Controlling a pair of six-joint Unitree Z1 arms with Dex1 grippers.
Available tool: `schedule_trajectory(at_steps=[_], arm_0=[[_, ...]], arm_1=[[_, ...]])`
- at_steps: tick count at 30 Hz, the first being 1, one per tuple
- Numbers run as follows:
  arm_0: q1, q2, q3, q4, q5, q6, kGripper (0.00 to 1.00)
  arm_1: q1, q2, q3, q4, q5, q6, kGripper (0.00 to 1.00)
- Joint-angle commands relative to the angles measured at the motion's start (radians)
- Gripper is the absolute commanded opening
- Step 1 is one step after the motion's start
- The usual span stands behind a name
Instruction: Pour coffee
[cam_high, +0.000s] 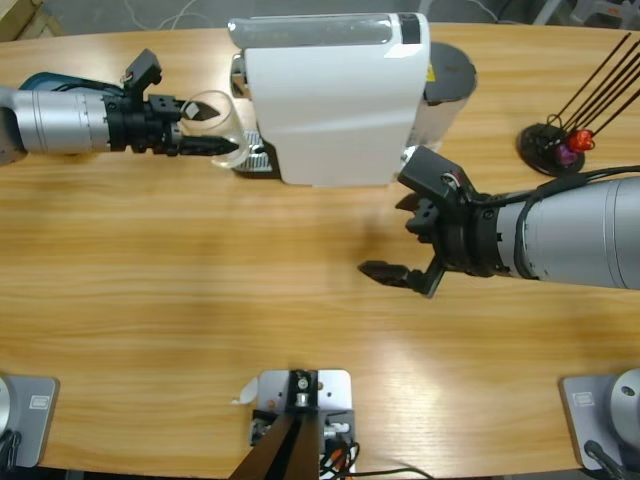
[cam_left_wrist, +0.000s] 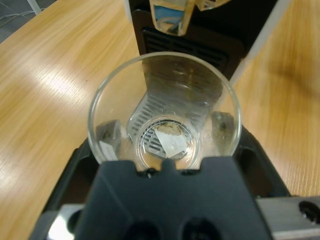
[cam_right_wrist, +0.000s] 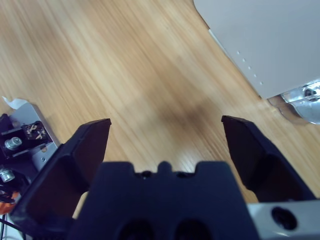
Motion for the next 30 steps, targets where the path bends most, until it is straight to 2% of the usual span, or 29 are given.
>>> schedule_trajectory(at_steps=[1, 14, 30], arm_0=[[-0.029, 0.059, -0.08, 0.092, 0.043, 0.008, 0.154], [-0.068, 0.071, -0.168, 0.244, 0.133, 0.022, 0.154], [-0.108, 0.076, -0.191, 0.29, 0.158, 0.045, 0.181]], arm_1=[[0.013, 0.02, 0.032, -0.004, 0.01, 0.013, 1.0], [0.013, -0.036, 0.034, 0.028, 0.008, 0.013, 0.996], [0.013, -0.033, 0.035, 0.028, 0.006, 0.013, 0.996]])
